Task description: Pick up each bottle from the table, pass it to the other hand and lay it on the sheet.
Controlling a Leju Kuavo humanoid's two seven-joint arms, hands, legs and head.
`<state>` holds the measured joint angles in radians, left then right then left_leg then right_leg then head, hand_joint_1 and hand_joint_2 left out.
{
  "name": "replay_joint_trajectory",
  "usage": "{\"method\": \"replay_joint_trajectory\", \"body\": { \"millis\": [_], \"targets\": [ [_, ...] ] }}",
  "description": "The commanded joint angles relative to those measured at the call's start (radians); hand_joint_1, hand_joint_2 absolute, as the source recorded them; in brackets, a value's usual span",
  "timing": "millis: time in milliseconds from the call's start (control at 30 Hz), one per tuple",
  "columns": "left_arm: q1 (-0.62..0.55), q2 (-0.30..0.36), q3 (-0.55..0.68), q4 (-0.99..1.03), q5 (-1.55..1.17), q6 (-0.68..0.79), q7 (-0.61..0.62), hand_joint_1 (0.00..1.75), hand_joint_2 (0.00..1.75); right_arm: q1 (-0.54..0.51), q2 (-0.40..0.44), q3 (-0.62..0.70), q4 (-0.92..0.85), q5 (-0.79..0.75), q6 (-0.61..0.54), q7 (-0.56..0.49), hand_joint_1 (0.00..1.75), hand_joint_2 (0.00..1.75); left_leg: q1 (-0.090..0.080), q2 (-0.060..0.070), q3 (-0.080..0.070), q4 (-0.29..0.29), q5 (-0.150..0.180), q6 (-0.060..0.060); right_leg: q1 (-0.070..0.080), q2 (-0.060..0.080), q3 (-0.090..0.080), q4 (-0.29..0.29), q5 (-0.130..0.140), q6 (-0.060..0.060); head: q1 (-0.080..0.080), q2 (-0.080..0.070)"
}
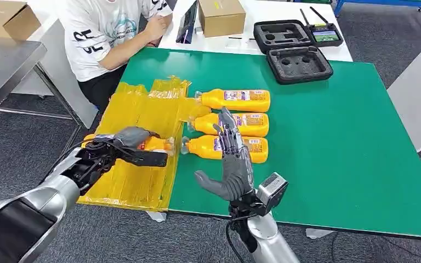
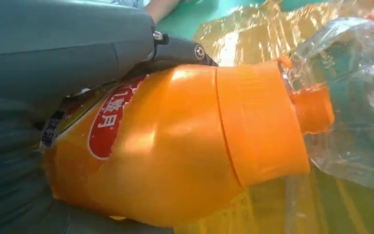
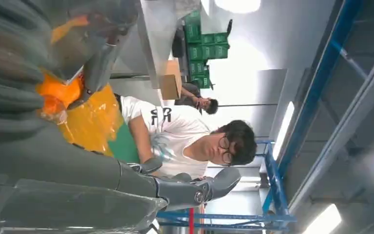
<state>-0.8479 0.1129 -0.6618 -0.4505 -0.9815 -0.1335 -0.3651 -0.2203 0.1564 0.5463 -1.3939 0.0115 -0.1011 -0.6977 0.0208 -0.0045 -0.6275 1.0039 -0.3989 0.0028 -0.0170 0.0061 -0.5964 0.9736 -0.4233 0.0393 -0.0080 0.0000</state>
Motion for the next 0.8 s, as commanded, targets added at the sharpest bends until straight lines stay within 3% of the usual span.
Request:
{"method": "replay_joint_trajectory", "body": {
  "millis": [33, 333, 400, 433, 467, 500, 700, 733, 800],
  "targets": [
    [-0.037, -0.027, -0.054, 0.101, -0.001, -0.011, 0.022, 1.75, 1.75, -0.055, -0.018, 0.017, 0.092, -0.006, -0.003, 0.000, 0.00, 1.75, 0.000, 0.001, 0.004, 0.000, -0.002, 0.001, 0.001, 0.000, 0.005, -0.001, -0.001, -0.001, 0.000, 0.000],
    [-0.021, -0.031, -0.068, 0.109, 0.015, 0.000, 0.036, 1.75, 1.75, -0.029, -0.028, 0.011, 0.078, 0.008, 0.007, 0.000, 0.00, 1.75, 0.000, 0.000, 0.003, -0.001, -0.001, 0.001, 0.001, -0.001, 0.004, -0.001, -0.001, -0.001, 0.000, 0.000],
    [-0.004, -0.028, -0.070, 0.110, 0.017, 0.012, 0.039, 1.41, 1.75, -0.034, -0.022, 0.009, 0.082, 0.009, 0.012, 0.000, 0.00, 1.75, 0.000, 0.001, 0.004, -0.001, -0.002, 0.001, 0.001, 0.000, 0.004, -0.001, -0.001, -0.001, 0.000, 0.000],
    [0.003, -0.031, -0.066, 0.111, 0.022, 0.014, 0.044, 1.38, 1.75, -0.039, -0.019, 0.008, 0.082, 0.009, 0.012, 0.001, 0.00, 1.75, 0.000, 0.001, 0.004, -0.001, -0.001, 0.001, 0.000, 0.000, 0.004, -0.001, -0.001, -0.001, 0.000, 0.000],
    [0.012, -0.034, -0.063, 0.113, 0.024, 0.019, 0.054, 0.45, 1.75, -0.046, -0.015, 0.008, 0.084, 0.009, 0.014, 0.004, 0.00, 1.75, 0.000, 0.002, 0.009, -0.001, -0.004, 0.002, 0.001, 0.000, 0.009, -0.002, -0.003, -0.003, 0.000, 0.000],
    [0.015, -0.035, -0.065, 0.113, 0.023, 0.021, 0.055, 0.10, 1.75, -0.048, -0.013, 0.008, 0.085, 0.009, 0.015, 0.006, 0.00, 1.75, 0.000, 0.002, 0.005, -0.001, -0.002, 0.001, 0.000, 0.001, 0.005, -0.001, -0.001, -0.001, 0.000, 0.000],
    [0.014, -0.035, -0.067, 0.113, 0.022, 0.025, 0.056, 0.10, 1.75, -0.049, -0.012, 0.006, 0.087, 0.009, 0.015, 0.007, 0.00, 1.75, 0.000, 0.002, 0.004, -0.001, -0.001, 0.001, 0.000, 0.001, 0.004, -0.001, -0.001, -0.001, 0.000, 0.000],
    [0.014, -0.035, -0.067, 0.113, 0.022, 0.025, 0.056, 0.02, 1.75, -0.049, -0.012, 0.006, 0.087, 0.009, 0.015, 0.007, 0.00, 1.75, 0.000, 0.002, 0.005, -0.001, -0.002, 0.001, 0.000, 0.001, 0.006, -0.001, -0.001, -0.002, 0.000, 0.000],
    [0.018, -0.038, -0.048, 0.118, 0.046, 0.002, 0.057, 0.00, 1.75, -0.051, -0.008, 0.004, 0.090, 0.010, 0.018, 0.012, 0.00, 1.75, 0.000, 0.001, 0.003, -0.001, -0.001, 0.001, 0.000, 0.000, 0.004, -0.001, -0.001, -0.001, 0.000, 0.000]
  ]
}}
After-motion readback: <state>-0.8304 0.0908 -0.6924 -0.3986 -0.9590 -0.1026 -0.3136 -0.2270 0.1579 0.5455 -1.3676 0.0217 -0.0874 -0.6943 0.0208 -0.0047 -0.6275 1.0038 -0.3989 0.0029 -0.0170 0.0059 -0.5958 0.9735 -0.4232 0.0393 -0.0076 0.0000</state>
